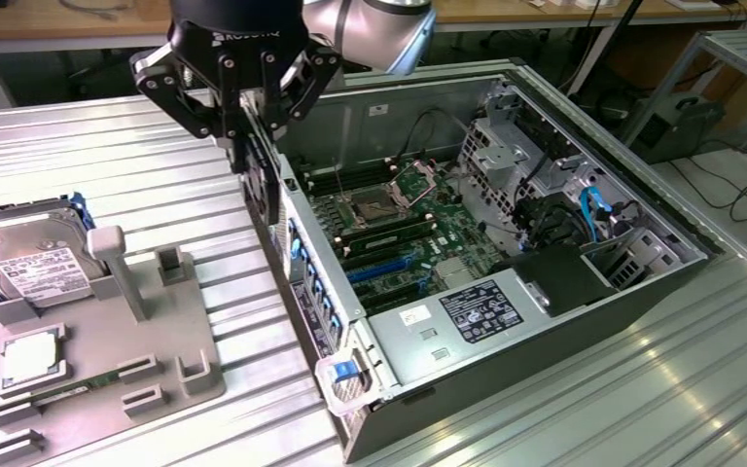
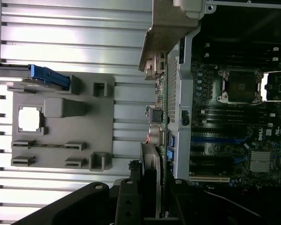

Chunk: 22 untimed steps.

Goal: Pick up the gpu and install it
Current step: 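Pick up the gpu and move the gpu toward the slot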

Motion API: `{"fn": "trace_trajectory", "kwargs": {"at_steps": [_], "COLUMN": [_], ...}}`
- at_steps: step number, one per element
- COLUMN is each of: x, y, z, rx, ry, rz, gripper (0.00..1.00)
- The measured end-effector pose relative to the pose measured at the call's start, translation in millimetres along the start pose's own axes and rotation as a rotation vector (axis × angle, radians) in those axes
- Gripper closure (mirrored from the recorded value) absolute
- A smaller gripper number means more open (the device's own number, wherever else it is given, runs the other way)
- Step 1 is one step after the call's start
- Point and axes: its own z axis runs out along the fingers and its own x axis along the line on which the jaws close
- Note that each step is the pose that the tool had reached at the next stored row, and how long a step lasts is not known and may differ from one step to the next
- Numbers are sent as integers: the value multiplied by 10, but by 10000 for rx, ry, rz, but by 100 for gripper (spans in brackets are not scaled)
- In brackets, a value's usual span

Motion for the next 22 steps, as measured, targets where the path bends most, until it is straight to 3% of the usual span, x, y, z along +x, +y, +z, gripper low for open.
{"fn": "trace_trajectory", "kwargs": {"at_steps": [16, 22], "x": [-237, -386], "y": [-11, -18], "z": [4, 7], "rx": [0, 1], "ry": [0, 0], "rz": [0, 0], "gripper": [72, 72]}}
